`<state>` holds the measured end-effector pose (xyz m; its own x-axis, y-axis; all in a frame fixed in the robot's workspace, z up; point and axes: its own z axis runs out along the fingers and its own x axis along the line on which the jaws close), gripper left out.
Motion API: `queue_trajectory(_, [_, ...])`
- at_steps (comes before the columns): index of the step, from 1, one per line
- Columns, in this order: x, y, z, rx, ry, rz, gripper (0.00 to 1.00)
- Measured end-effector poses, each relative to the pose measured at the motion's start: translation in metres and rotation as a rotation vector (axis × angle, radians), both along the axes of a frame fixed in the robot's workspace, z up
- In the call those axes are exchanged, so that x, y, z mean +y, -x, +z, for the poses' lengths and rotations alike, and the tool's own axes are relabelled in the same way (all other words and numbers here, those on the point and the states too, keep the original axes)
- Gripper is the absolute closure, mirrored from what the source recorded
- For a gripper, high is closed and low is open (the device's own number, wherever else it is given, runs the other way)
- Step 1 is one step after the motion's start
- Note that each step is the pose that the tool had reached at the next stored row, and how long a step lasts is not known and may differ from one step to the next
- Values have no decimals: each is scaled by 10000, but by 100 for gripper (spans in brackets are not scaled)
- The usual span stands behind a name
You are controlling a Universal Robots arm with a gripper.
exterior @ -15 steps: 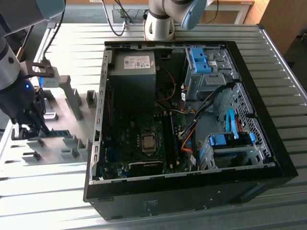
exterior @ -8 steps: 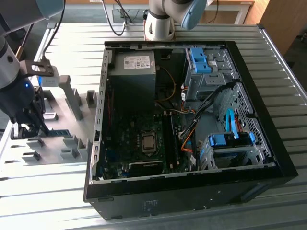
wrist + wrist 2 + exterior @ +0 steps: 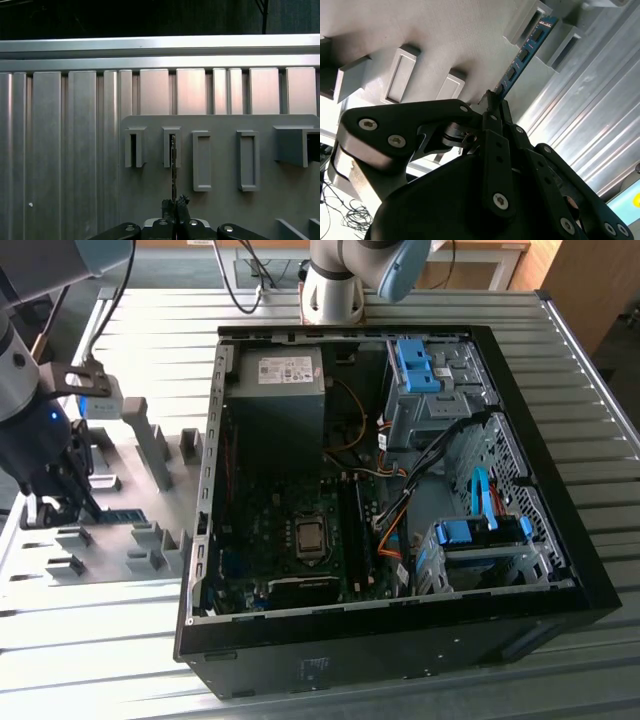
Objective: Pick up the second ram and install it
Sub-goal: 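Pick up the second ram and move it above second insertion slot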
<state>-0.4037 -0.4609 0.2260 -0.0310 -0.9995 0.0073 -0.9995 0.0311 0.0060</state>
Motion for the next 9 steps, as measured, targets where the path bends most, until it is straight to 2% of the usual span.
queue_trajectory(9, [0, 0, 23, 0, 0, 1, 86])
